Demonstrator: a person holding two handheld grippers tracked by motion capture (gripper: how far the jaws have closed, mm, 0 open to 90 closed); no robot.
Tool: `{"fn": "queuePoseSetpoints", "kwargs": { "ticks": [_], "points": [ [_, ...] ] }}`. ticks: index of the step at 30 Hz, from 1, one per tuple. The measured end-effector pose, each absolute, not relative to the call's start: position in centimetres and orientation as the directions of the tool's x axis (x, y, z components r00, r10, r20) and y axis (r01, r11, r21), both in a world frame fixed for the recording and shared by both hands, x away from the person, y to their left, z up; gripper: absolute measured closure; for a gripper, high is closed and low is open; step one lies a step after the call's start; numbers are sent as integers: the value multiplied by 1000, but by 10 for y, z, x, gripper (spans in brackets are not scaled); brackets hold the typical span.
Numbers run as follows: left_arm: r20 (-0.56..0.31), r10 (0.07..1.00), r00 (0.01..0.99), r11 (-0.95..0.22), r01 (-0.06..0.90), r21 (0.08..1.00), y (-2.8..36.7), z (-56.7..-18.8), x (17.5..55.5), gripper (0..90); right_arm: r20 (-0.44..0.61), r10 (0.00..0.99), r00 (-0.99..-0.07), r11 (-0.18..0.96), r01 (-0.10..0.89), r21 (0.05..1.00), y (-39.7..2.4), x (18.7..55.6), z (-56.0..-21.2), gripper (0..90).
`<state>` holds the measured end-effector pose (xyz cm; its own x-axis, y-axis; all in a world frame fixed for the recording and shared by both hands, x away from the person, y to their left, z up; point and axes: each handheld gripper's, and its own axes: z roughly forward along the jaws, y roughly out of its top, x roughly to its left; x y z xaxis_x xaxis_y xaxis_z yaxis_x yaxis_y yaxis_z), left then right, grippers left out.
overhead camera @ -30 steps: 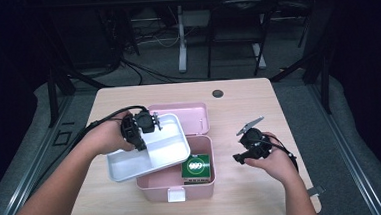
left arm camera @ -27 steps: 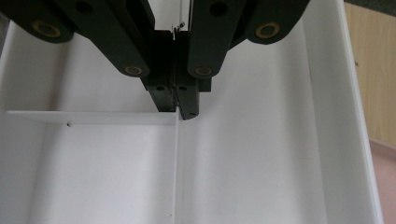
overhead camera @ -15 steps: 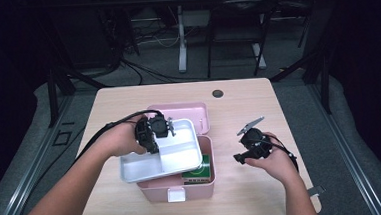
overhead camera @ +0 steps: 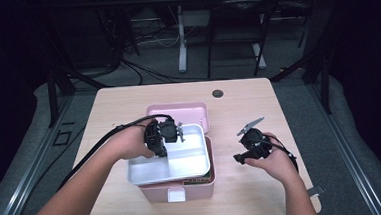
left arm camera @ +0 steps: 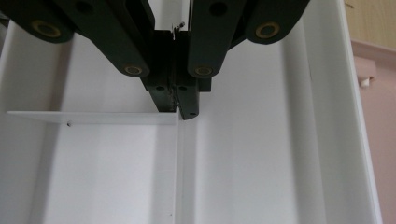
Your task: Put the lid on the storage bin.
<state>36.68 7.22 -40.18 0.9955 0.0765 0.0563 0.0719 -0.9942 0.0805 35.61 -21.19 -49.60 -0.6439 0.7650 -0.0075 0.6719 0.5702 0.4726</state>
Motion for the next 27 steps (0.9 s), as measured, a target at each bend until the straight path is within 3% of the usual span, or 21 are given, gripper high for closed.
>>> {"fn": "queuePoseSetpoints", "kwargs": {
  "ticks": [27],
  "points": [
    [50, 4, 999, -997, 0, 80, 56, -421, 360, 895, 6, 768, -640, 563, 679, 470, -213, 357, -499, 391]
  ]
}}
